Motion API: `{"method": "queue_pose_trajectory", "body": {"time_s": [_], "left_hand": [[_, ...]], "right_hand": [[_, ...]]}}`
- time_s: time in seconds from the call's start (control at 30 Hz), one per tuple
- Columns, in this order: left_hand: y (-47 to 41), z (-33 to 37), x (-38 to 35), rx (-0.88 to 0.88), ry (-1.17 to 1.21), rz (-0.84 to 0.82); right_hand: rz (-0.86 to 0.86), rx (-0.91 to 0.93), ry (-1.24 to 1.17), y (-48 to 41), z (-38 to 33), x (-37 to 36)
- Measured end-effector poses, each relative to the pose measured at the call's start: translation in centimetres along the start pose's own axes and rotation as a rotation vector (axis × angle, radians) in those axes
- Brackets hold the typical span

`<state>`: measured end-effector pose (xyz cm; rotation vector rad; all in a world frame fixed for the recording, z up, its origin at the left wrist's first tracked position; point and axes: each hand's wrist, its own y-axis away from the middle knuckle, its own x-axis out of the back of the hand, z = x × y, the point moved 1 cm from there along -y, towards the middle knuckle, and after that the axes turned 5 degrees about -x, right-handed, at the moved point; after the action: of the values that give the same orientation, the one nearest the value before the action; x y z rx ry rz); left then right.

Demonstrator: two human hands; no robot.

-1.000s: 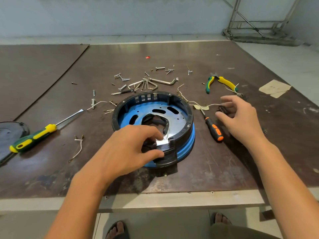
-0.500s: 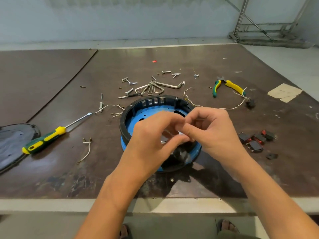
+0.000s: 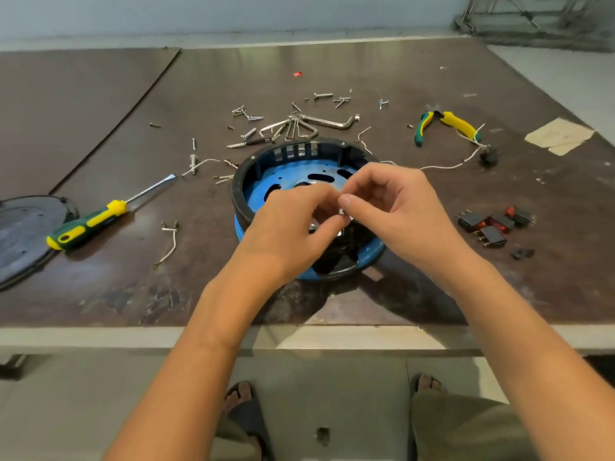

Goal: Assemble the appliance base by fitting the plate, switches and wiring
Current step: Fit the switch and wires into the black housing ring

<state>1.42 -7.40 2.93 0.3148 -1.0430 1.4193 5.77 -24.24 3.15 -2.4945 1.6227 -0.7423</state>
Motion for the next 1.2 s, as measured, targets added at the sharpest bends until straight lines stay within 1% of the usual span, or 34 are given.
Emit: {"method": "queue_pose_trajectory", "body": {"time_s": [0.23, 0.37, 0.47, 0.53, 0.63, 0.77, 1.0, 1.1, 1.2], "left_hand": [[1.3, 0.3, -0.5, -0.032, -0.097, 0.058], [2.0, 0.2, -1.0, -0.076, -0.208, 0.107], [2.6, 0.4, -1.7, -0.147, -0.378, 0.155], [2.8, 0.2, -2.2, -0.164, -0.46, 0.186], [3.0, 0.0, -2.5, -0.164, -0.465, 0.242], [3.1, 0.2, -2.6, -0.145, -0.487, 0.231], [3.0, 0.1, -2.6, -0.09, -0.478, 0.214], [2.9, 0.2, -2.6, -0.077, -0.43, 0.213], [3.1, 0.0, -2.5, -0.111, -0.334, 0.261]], "right_hand": [[0.05, 0.046, 0.073, 0.7, 0.5, -0.7], [0.053, 0.096, 0.182, 1.0, 0.9, -0.9], [0.103, 0.21, 0.347, 1.3, 1.5, -1.7], [0.147, 0.311, 0.436, 1.9, 2.2, -2.7], [0.208, 0.382, 0.485, 2.5, 3.3, -3.8], [0.277, 0.31, 0.495, 2.0, 4.0, -3.7], [0.293, 0.273, 0.446, 1.9, 3.9, -3.8], [0.312, 0.279, 0.417, 1.8, 3.9, -3.8], [0.33, 0.292, 0.402, 2.0, 3.9, -3.7]]}}
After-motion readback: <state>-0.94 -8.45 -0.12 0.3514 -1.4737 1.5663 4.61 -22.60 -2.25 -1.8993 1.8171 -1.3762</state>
